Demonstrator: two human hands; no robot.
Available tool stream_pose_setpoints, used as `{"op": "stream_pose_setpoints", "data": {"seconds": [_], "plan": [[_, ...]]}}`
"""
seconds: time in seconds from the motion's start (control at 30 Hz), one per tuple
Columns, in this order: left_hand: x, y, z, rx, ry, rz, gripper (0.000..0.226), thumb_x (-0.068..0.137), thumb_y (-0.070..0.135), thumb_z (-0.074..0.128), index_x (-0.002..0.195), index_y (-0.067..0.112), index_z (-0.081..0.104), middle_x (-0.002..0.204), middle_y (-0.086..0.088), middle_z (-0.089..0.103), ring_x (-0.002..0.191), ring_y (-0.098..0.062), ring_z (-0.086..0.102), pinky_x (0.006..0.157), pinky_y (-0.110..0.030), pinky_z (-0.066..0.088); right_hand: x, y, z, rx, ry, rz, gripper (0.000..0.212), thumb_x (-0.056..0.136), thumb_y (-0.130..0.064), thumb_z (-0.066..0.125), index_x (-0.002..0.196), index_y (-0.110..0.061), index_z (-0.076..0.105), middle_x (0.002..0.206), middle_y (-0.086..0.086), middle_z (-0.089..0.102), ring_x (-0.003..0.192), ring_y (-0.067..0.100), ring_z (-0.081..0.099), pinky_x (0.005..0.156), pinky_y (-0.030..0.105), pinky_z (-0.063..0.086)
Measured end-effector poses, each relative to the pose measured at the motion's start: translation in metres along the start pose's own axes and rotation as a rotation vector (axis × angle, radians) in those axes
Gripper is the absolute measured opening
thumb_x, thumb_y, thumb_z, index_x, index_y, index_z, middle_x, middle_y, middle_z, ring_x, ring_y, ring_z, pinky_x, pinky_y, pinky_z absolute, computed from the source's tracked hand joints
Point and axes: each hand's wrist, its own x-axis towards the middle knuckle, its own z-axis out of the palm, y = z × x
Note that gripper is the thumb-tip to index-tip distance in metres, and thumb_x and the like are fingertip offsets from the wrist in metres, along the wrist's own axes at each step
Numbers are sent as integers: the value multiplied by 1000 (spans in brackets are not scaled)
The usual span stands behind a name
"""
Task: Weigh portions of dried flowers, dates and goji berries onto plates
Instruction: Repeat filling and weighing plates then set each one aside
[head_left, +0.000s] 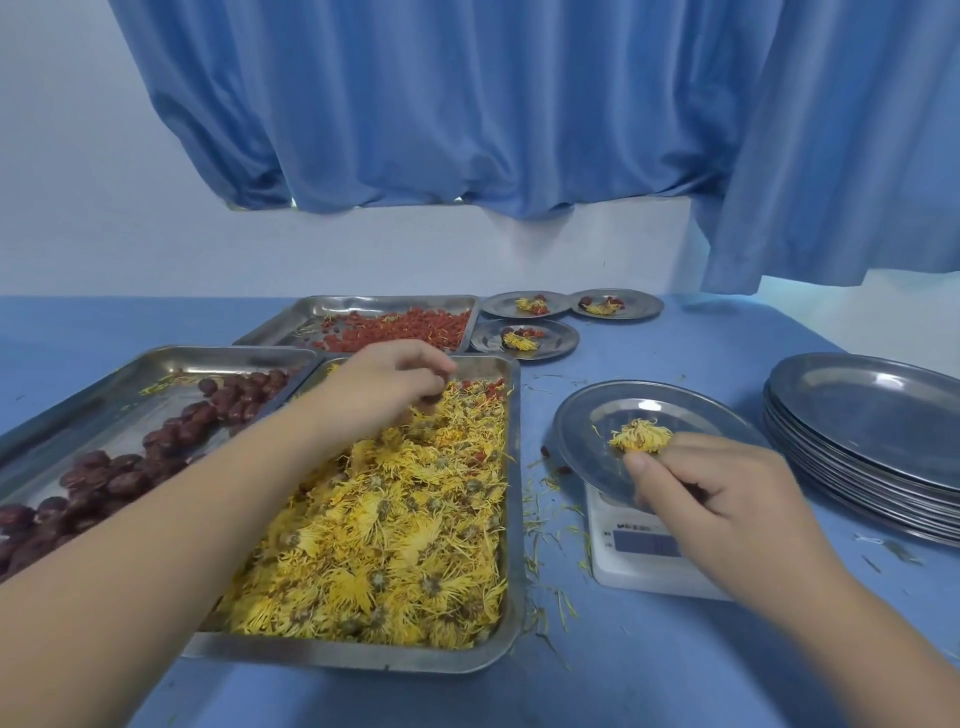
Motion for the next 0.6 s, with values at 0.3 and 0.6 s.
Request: {"op": "stream_pose_setpoints", "data": {"seconds": [0.3,0.6], "plan": [[30,59,89,160,-108,163,15,89,25,56,97,33,65,95,12,63,82,-6,60,66,-23,47,7,17,-14,-53,188,158,50,92,-32,55,56,3,53,53,13,44,56,25,40,57,34,35],[45,73,128,679,-40,371,19,91,41,47,97,29,61,99,6,54,88,-17,57,69,-33,49,8,16,-21,15,193,191,51,90,-32,56,55,4,52,51,14,43,51,23,40,55,36,36]]}}
